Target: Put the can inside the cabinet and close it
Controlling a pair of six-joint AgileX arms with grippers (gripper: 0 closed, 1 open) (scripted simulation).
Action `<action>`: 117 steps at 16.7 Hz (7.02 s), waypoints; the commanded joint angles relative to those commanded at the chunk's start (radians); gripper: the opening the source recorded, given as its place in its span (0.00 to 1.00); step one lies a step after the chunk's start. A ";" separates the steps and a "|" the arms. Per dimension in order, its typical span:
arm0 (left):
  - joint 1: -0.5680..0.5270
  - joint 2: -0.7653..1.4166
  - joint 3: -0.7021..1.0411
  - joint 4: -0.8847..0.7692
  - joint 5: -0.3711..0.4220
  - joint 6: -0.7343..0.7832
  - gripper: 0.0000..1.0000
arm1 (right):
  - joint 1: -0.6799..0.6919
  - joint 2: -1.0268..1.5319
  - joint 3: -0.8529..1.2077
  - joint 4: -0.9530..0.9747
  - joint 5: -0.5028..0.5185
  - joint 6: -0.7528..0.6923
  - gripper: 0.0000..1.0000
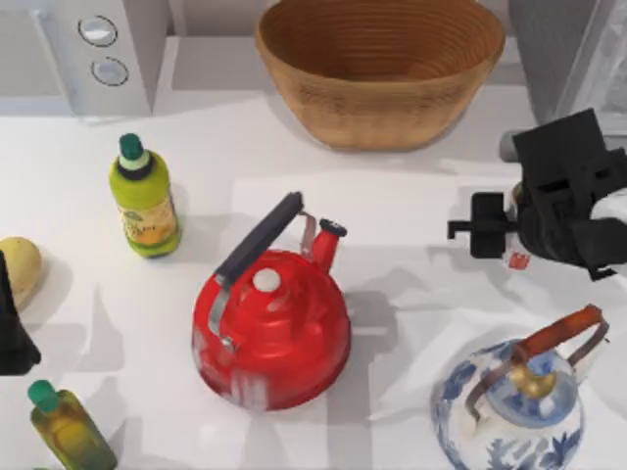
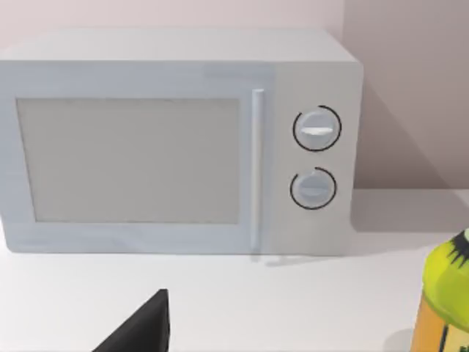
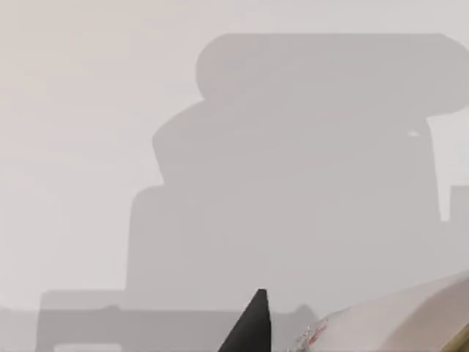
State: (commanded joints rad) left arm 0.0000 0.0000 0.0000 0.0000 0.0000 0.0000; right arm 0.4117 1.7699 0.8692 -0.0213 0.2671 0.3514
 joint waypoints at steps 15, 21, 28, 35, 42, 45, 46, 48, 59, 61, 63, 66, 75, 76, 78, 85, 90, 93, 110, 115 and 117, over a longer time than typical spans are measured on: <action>0.000 0.000 0.000 0.000 0.000 0.000 1.00 | -0.003 -0.222 0.318 -0.558 -0.008 -0.006 0.00; 0.000 0.000 0.000 0.000 0.000 0.000 1.00 | -0.057 -0.341 0.183 -0.522 -0.013 -0.048 0.00; 0.000 0.000 0.000 0.000 0.000 0.000 1.00 | -0.210 -0.897 -0.230 -0.339 -0.081 -0.169 0.00; 0.000 0.000 0.000 0.000 0.000 0.000 1.00 | -0.352 -1.564 -0.700 -0.083 -0.210 -0.297 0.00; 0.000 0.000 0.000 0.000 0.000 0.000 1.00 | -0.412 -1.770 -0.869 0.021 -0.267 -0.351 0.00; 0.000 0.000 0.000 0.000 0.000 0.000 1.00 | -0.409 -1.765 -0.868 0.019 -0.266 -0.349 0.00; 0.000 0.000 0.000 0.000 0.000 0.000 1.00 | -0.408 -1.765 -0.868 0.019 -0.266 -0.349 0.00; 0.000 0.000 0.000 0.000 0.000 0.000 1.00 | -0.400 -1.734 -0.837 0.003 -0.265 -0.350 0.00; 0.000 0.000 0.000 0.000 0.000 0.000 1.00 | -0.294 -1.069 0.027 -0.203 -0.183 -0.370 0.00; 0.000 0.000 0.000 0.000 0.000 0.000 1.00 | -0.277 -0.936 0.240 -0.241 -0.161 -0.373 0.00; 0.000 0.000 0.000 0.000 0.000 0.000 1.00 | -0.262 -0.808 0.417 -0.281 -0.138 -0.373 0.00; 0.000 0.000 0.000 0.000 0.000 0.000 1.00 | -0.244 -0.629 0.632 -0.343 -0.108 -0.366 0.00; 0.000 0.000 0.000 0.000 0.000 0.000 1.00 | -0.226 -0.441 0.876 -0.403 -0.072 -0.332 0.00; 0.000 0.000 0.000 0.000 0.000 0.000 1.00 | -0.226 -0.441 0.876 -0.403 -0.072 -0.332 0.00; 0.000 0.000 0.000 0.000 0.000 0.000 1.00 | -0.231 -0.442 0.874 -0.403 -0.074 -0.331 0.00; 0.000 0.000 0.000 0.000 0.000 0.000 1.00 | -0.256 -0.188 1.174 -0.493 -0.092 -0.341 0.00; 0.000 0.000 0.000 0.000 0.000 0.000 1.00 | -0.289 0.100 1.614 -0.588 -0.117 -0.343 0.00; 0.000 0.000 0.000 0.000 0.000 0.000 1.00 | -0.305 0.233 1.795 -0.632 -0.133 -0.338 0.00; 0.000 0.000 0.000 0.000 0.000 0.000 1.00 | -0.314 0.317 1.893 -0.661 -0.146 -0.333 0.68; 0.000 0.000 0.000 0.000 0.000 0.000 1.00 | -0.314 0.317 1.893 -0.661 -0.146 -0.333 1.00; 0.000 0.000 0.000 0.000 0.000 0.000 1.00 | -0.314 0.317 1.893 -0.661 -0.146 -0.333 1.00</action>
State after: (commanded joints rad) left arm 0.0000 0.0000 0.0000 0.0000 0.0000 0.0000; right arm 0.0973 2.0871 2.7620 -0.6818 0.1214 0.0185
